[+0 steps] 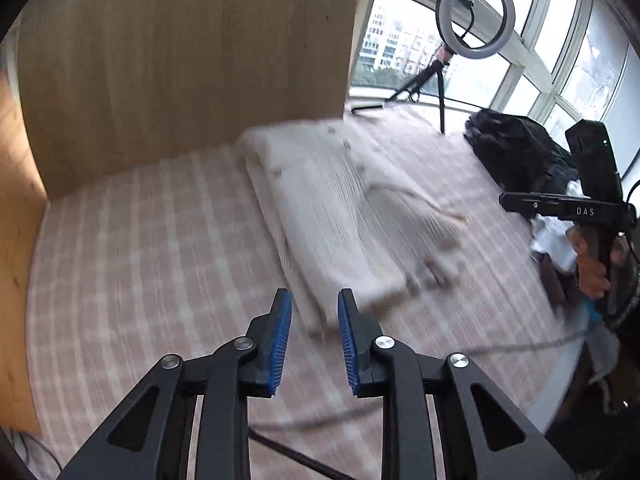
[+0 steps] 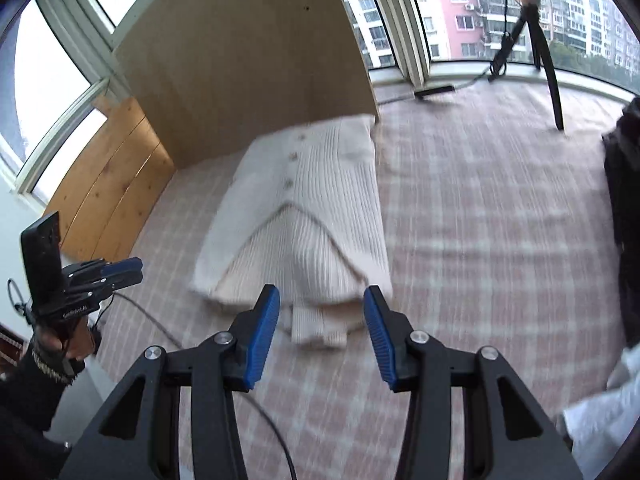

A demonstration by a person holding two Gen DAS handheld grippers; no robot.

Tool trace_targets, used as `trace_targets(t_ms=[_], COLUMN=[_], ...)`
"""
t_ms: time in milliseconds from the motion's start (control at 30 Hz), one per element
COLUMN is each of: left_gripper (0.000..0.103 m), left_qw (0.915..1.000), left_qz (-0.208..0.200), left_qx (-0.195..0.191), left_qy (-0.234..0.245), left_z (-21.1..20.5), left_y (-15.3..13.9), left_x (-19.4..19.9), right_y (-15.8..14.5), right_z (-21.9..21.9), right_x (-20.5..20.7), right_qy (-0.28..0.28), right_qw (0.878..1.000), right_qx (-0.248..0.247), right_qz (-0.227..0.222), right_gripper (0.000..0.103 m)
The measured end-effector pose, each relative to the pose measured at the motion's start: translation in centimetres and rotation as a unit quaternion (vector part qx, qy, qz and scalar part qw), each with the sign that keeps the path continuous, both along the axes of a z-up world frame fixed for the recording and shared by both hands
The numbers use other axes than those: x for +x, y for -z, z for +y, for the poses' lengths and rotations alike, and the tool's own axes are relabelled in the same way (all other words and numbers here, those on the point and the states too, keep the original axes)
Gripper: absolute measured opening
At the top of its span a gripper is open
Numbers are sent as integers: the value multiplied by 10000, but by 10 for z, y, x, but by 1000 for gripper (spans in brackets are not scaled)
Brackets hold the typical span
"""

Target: Fold clothes

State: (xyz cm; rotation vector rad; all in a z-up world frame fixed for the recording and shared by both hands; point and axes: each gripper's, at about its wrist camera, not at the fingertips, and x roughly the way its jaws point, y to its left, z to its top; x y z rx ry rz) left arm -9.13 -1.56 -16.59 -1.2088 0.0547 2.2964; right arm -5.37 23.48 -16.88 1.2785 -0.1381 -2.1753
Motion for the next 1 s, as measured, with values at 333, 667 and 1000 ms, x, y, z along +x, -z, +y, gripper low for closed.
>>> trace_targets(t_ms=[333, 667, 1000], left_gripper=[32, 51, 59], left_qw=[9963, 9818, 9799], left_qz=[-837, -1359, -1595], left_qx=[-89, 828, 734], left_qy=[-182, -1039, -950], left_z=[30, -2, 13], left_y=[82, 77, 98], left_x=[-59, -110, -123], right_y=[49, 31, 56], right_z=[-57, -17, -27], right_x=[-11, -79, -88], right_qy=[-600, -63, -476], right_qw=[9920, 9975, 9939], right_qx=[1049, 309, 193], right_qz=[-358, -626, -972], right_gripper=[35, 81, 82])
